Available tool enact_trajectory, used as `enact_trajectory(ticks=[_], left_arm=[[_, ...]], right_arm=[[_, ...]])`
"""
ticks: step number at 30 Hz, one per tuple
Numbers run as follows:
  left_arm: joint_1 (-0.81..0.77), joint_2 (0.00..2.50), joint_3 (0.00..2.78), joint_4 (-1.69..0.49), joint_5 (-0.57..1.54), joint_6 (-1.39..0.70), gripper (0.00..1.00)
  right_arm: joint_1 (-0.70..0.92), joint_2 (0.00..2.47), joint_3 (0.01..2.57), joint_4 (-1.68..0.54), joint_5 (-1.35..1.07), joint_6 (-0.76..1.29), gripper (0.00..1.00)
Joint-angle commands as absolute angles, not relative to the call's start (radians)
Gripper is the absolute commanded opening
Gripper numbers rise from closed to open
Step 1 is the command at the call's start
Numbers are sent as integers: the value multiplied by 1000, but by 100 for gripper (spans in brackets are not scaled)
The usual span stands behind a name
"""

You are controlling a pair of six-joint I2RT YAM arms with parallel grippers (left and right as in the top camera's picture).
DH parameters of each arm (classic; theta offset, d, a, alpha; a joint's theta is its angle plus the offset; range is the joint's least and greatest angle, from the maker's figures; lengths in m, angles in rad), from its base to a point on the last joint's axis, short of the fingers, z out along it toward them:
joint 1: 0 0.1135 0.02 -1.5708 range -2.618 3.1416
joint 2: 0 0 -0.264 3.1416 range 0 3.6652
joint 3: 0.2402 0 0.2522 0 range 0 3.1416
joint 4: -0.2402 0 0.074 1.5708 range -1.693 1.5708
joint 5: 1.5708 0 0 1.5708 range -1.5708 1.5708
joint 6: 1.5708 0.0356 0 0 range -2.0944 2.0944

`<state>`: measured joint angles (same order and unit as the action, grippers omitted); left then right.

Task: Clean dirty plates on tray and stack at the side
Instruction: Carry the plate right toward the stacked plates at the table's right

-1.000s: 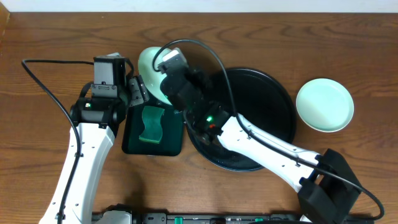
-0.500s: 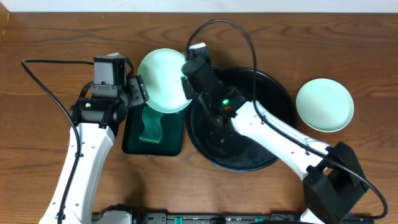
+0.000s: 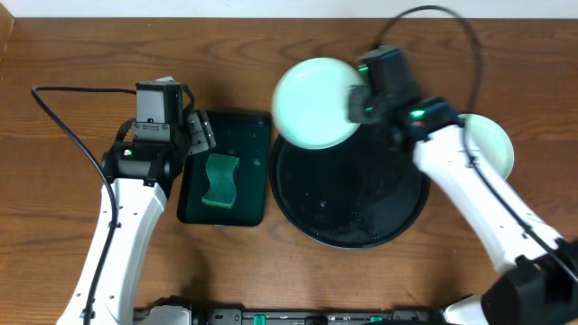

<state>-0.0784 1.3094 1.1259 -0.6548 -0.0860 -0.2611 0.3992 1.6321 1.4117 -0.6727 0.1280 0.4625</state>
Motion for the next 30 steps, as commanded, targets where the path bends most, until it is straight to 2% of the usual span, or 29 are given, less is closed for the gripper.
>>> enact_trajectory(ticks=[1, 15, 24, 30], left_arm=[[-75, 1311, 1132, -658, -102, -259, 80], [-75, 1311, 1132, -658, -102, -259, 80], [-75, 1311, 1132, -658, -102, -259, 80], [-75, 1311, 1132, -658, -102, -259, 80]], right_arm=[[238, 1568, 1427, -782, 154, 479, 1], [-305, 1576, 1398, -1028, 156, 479, 2], [-406, 1576, 1246, -958, 157, 601, 2], [-406, 1576, 1068, -768, 167, 661, 1]])
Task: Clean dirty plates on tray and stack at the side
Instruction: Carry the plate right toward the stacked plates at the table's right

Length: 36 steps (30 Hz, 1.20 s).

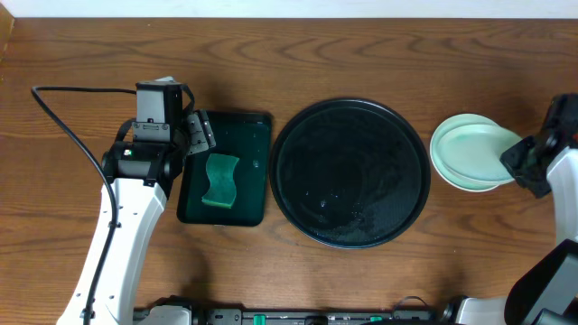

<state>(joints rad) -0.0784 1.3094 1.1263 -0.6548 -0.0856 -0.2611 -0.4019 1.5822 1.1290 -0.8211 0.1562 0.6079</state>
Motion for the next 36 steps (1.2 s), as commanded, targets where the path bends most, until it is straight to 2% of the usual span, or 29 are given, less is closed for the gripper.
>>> enact_trajectory(ticks=[1, 11, 19, 20, 21, 27, 29, 32, 36], left_arm=[[-75, 1311, 1132, -658, -102, -259, 80], [-75, 1311, 1132, -658, -102, -259, 80], [-75, 1311, 1132, -658, -102, -259, 80], [-75, 1311, 1132, -658, -102, -259, 80], [-75, 1311, 1132, -658, -102, -259, 80], [-75, 1311, 1132, -658, -102, -259, 80], [-75, 1311, 1132, -658, -102, -259, 80], [-75, 1311, 1132, -658, -102, -259, 80], [-75, 1311, 1132, -658, -102, -259, 80]], right_arm=[[-406, 1576, 1048, -746, 167, 661, 1], [-404, 1576, 937, -597, 121, 661, 1], [-404, 1576, 900, -570, 123, 660, 2], [-404, 1576, 892, -561, 123, 656, 6], [-404, 1576, 883, -553, 123, 653, 14], [-395, 1576, 871, -534, 121, 577, 42], [-387, 1576, 871, -532, 123, 545, 60], [-386, 1577, 871, -525, 123, 518, 64], [-385, 1584, 871, -508, 112, 519, 60]])
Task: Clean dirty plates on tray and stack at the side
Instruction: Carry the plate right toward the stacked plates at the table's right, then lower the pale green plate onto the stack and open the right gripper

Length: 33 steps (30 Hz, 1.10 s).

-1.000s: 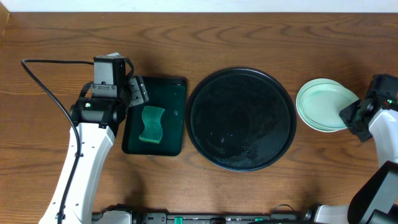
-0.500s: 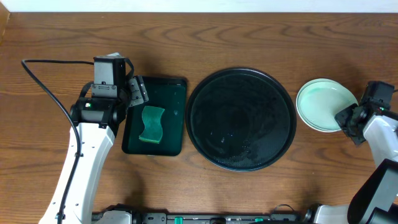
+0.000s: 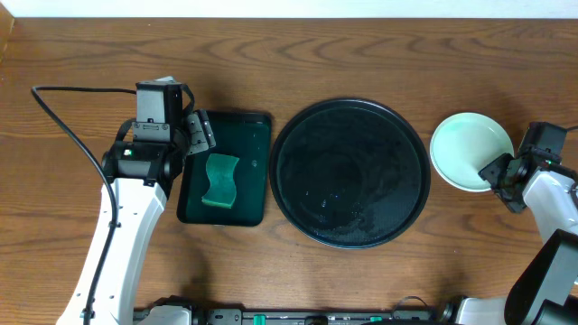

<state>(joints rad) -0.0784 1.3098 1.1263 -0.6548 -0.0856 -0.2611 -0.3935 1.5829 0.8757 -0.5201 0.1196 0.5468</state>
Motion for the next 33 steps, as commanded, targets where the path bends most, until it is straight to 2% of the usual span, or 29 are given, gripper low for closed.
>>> enact_trajectory(ticks=[1, 4, 6, 8, 10, 15, 20, 26, 29, 33], left_arm=[[-75, 1311, 1132, -658, -102, -259, 80], [-75, 1311, 1132, -658, -102, -259, 80], [-75, 1311, 1132, -658, -102, -259, 80], [-75, 1311, 1132, -658, -102, -259, 80], [-75, 1311, 1132, -658, -102, -259, 80], [-75, 1311, 1132, -658, -102, -259, 80], [-75, 1311, 1132, -658, -102, -259, 80], [-75, 1311, 1132, -658, -102, -259, 80], [-75, 1311, 1132, -658, -102, -259, 80], [-75, 1311, 1132, -658, -102, -259, 80]], right_arm=[[-385, 1589, 871, -503, 103, 519, 56], [-385, 1606, 871, -502, 97, 519, 42], [-385, 1621, 871, -500, 96, 519, 38], [-385, 1638, 871, -496, 96, 519, 29], [-385, 1648, 871, -496, 97, 519, 26], [-386, 1650, 871, -511, 105, 519, 30], [-393, 1650, 871, -541, 125, 519, 20], [-400, 1620, 878, -598, 170, 520, 19], [-400, 1583, 883, -622, 177, 523, 21], [-400, 1524, 883, -628, 176, 523, 34]])
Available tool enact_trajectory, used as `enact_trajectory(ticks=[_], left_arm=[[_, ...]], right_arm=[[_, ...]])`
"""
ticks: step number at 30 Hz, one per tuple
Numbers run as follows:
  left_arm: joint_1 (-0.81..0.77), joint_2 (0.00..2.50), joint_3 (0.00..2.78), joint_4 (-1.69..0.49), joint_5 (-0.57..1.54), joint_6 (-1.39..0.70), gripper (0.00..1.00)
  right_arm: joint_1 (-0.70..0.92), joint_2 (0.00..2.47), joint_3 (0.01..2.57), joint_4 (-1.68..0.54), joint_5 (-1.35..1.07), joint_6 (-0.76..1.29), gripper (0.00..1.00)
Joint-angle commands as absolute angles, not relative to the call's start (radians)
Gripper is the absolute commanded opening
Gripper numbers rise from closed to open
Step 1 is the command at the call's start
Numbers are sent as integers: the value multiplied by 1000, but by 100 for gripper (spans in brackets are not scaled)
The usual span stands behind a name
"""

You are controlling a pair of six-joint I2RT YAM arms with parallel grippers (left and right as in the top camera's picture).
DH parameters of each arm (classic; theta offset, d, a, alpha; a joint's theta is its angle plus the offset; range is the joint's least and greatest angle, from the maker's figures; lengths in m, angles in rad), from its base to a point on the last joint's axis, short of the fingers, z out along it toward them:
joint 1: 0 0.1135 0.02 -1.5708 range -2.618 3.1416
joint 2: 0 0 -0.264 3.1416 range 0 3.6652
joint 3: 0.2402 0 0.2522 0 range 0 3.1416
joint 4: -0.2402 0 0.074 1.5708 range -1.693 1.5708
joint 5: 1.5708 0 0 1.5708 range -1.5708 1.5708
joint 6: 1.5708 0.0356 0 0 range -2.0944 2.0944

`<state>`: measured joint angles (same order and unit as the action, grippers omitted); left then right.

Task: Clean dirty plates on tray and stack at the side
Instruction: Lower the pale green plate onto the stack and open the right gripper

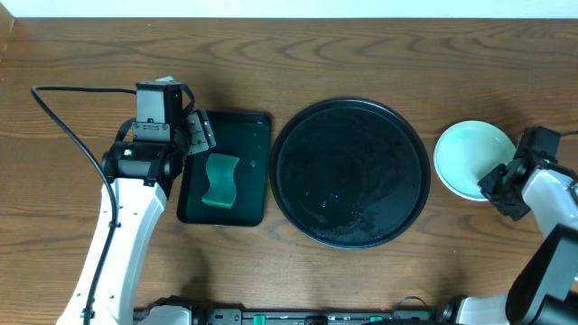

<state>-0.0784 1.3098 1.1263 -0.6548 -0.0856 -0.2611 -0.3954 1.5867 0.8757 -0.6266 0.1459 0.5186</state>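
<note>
A stack of pale green plates (pixel 468 155) lies on the table to the right of the round black tray (pixel 348 171), which holds no plates. My right gripper (pixel 498 181) sits at the stack's lower right rim. Its dark body hides its fingers, so I cannot tell whether they grip the rim. My left gripper (pixel 200 132) stands open at the upper left corner of a dark green rectangular tray (pixel 244 135). A green sponge (pixel 219 179) lies in that tray, apart from the fingers.
A black cable (pixel 63 117) loops over the table to the left of the left arm. The right arm's white link (pixel 555 212) runs along the table's right edge. Small wet specks show on the black tray's surface.
The plate stack sits a little further right, and my right gripper has shifted slightly down and to the right at its rim. The left arm, sponge and trays have not moved.
My right gripper first held a pale green plate over the black tray's far left rim, with another plate lying at the right. Then the held plate lay offset on that plate. After that the two were lined up, and now the stack sits slightly further right.
</note>
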Motion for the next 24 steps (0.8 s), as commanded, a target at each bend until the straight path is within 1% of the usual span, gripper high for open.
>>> enact_trajectory(ticks=[1, 3, 8, 10, 12, 14, 16, 17, 19, 20, 22, 24], left_arm=[[-75, 1311, 1132, -658, -102, -259, 80], [-75, 1311, 1132, -658, -102, -259, 80], [-75, 1311, 1132, -658, -102, -259, 80], [-75, 1311, 1132, -658, -102, -259, 80], [-75, 1311, 1132, -658, -102, -259, 80], [-75, 1311, 1132, -658, -102, -259, 80], [-75, 1311, 1132, -658, -102, -259, 80], [-75, 1311, 1132, -658, -102, -259, 80], [-75, 1311, 1132, -658, -102, -259, 80], [-75, 1311, 1132, -658, -102, -259, 80], [-75, 1311, 1132, -658, -102, -259, 80], [-75, 1311, 1132, -658, -102, -259, 80]], right_arm=[[-400, 1510, 883, -628, 175, 522, 41], [-398, 1487, 884, -628, 166, 516, 51], [-355, 1411, 885, -617, -2, 338, 68], [-305, 1373, 894, -611, -49, 266, 69], [-263, 1350, 897, -587, -140, 181, 66], [-219, 1333, 897, -556, -240, 106, 66], [-179, 1325, 897, -529, -299, 58, 68], [-159, 1324, 897, -514, -305, 43, 71], [-130, 1324, 897, -499, -303, 22, 80], [-121, 1324, 897, -496, -303, 15, 82], [-109, 1324, 897, -493, -303, 10, 99], [-110, 1324, 897, -492, -303, 10, 99]])
